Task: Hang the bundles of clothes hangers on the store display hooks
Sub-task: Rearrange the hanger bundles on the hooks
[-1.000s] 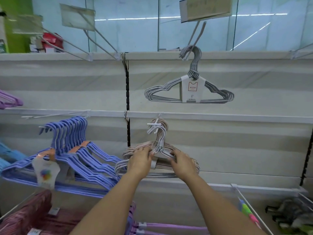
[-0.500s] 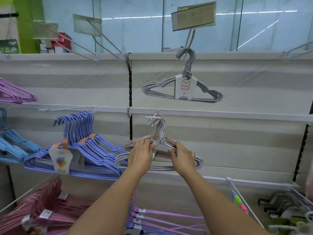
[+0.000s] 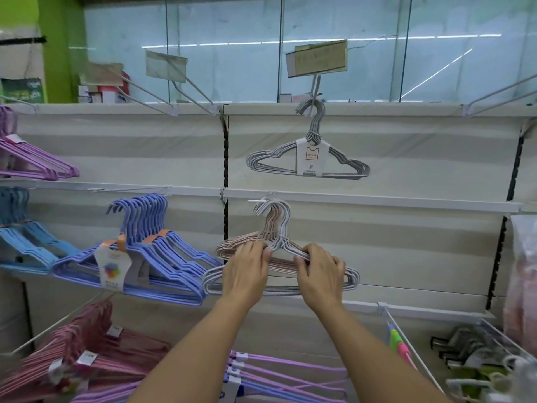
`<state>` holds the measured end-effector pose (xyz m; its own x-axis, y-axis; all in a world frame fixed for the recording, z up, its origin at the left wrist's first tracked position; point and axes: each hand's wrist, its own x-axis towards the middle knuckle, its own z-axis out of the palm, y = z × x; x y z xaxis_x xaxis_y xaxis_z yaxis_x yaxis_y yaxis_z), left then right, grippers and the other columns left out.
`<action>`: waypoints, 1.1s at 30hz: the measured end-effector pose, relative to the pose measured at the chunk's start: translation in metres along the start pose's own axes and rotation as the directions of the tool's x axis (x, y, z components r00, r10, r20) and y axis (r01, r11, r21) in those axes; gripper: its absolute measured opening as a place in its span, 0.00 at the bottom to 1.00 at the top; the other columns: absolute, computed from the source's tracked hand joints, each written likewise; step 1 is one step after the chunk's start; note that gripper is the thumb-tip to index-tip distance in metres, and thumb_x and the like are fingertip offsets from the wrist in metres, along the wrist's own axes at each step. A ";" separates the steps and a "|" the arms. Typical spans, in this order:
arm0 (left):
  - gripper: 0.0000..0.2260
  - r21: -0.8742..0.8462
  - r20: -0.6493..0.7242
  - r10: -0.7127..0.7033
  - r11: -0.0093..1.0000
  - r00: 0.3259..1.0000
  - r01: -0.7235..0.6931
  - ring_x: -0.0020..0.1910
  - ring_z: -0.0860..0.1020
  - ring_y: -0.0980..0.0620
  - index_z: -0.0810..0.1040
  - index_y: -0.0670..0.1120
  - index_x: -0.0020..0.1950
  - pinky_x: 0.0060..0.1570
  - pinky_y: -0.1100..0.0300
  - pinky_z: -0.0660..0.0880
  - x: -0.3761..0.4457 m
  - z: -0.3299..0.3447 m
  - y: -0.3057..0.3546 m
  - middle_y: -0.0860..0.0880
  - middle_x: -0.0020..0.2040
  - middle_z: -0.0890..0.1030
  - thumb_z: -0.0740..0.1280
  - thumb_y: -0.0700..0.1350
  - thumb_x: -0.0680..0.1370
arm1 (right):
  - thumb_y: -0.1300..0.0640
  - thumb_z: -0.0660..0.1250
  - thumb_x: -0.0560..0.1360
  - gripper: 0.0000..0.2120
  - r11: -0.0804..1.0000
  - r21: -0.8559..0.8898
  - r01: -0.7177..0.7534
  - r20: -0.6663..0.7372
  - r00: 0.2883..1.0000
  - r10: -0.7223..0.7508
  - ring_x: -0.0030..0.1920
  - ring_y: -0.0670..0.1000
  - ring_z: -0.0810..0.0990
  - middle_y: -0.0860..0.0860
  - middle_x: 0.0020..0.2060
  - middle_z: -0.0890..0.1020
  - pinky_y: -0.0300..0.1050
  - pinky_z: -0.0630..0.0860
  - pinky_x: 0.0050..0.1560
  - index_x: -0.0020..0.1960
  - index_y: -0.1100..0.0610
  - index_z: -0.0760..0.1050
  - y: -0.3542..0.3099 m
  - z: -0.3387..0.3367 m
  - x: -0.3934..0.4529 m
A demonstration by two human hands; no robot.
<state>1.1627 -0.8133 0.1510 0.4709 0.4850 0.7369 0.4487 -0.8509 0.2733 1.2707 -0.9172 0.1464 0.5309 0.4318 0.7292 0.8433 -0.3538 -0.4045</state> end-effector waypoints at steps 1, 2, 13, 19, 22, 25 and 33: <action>0.15 -0.017 -0.015 0.021 1.000 1.000 -0.021 0.51 0.74 0.50 0.74 0.49 0.56 0.46 0.54 0.71 0.001 -0.003 0.005 0.51 0.51 0.77 0.50 0.54 0.82 | 0.47 0.55 0.75 0.12 1.000 -0.008 -0.001 -0.024 1.000 0.001 0.49 0.53 0.76 0.48 0.44 0.79 0.47 0.60 0.52 0.49 0.52 0.72 0.000 -0.005 0.001; 0.15 -0.023 -0.031 0.043 0.999 0.999 -0.044 0.52 0.75 0.50 0.74 0.49 0.57 0.46 0.55 0.71 0.003 -0.007 0.010 0.51 0.52 0.77 0.51 0.54 0.82 | 0.46 0.54 0.74 0.13 1.000 -0.016 -0.004 -0.050 0.999 0.003 0.48 0.53 0.76 0.48 0.43 0.79 0.47 0.60 0.52 0.48 0.52 0.72 0.000 -0.012 0.003; 0.16 0.178 -0.276 0.243 0.964 0.930 -0.199 0.38 0.78 0.49 0.80 0.50 0.51 0.40 0.56 0.72 0.058 -0.044 0.052 0.51 0.41 0.80 0.53 0.52 0.77 | 0.48 0.57 0.74 0.09 0.999 0.029 -0.031 -0.297 0.954 0.038 0.41 0.54 0.74 0.48 0.37 0.76 0.47 0.60 0.48 0.41 0.52 0.69 -0.008 -0.085 0.058; 0.17 0.197 -0.338 0.295 0.951 0.894 -0.239 0.36 0.79 0.49 0.81 0.50 0.51 0.41 0.57 0.73 0.098 -0.055 0.067 0.52 0.39 0.81 0.54 0.50 0.78 | 0.53 0.61 0.77 0.05 0.995 0.061 -0.084 -0.354 0.930 0.101 0.46 0.56 0.76 0.51 0.42 0.81 0.46 0.58 0.48 0.48 0.53 0.73 -0.006 -0.105 0.094; 0.09 0.195 -0.365 0.276 0.956 0.889 -0.217 0.37 0.79 0.47 0.82 0.51 0.50 0.45 0.55 0.72 0.120 -0.054 0.074 0.51 0.39 0.81 0.62 0.46 0.77 | 0.53 0.59 0.78 0.08 0.989 0.076 -0.126 -0.355 0.924 0.145 0.48 0.56 0.76 0.51 0.42 0.81 0.45 0.57 0.48 0.49 0.51 0.77 -0.008 -0.106 0.110; 0.09 0.120 -0.371 0.200 0.979 0.907 -0.167 0.47 0.79 0.46 0.81 0.52 0.55 0.56 0.52 0.66 0.139 -0.057 0.082 0.50 0.46 0.82 0.62 0.46 0.80 | 0.51 0.57 0.79 0.12 0.984 0.085 -0.155 -0.356 0.918 0.175 0.50 0.55 0.76 0.51 0.46 0.81 0.45 0.57 0.49 0.53 0.49 0.79 -0.011 -0.105 0.129; 0.14 0.123 -0.321 0.196 0.979 0.926 -0.165 0.56 0.74 0.50 0.76 0.56 0.63 0.62 0.55 0.59 0.199 -0.072 0.100 0.52 0.56 0.79 0.54 0.50 0.83 | 0.49 0.56 0.80 0.13 0.963 0.147 -0.224 -0.332 0.906 0.262 0.49 0.58 0.77 0.53 0.38 0.80 0.49 0.61 0.55 0.50 0.50 0.79 -0.014 -0.115 0.181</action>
<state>1.2460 -0.8164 0.3694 0.2801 0.2175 0.9350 0.4550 -0.8877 0.0702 1.3449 -0.9298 0.3478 0.6739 0.0230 0.7385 0.7058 -0.3155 -0.6343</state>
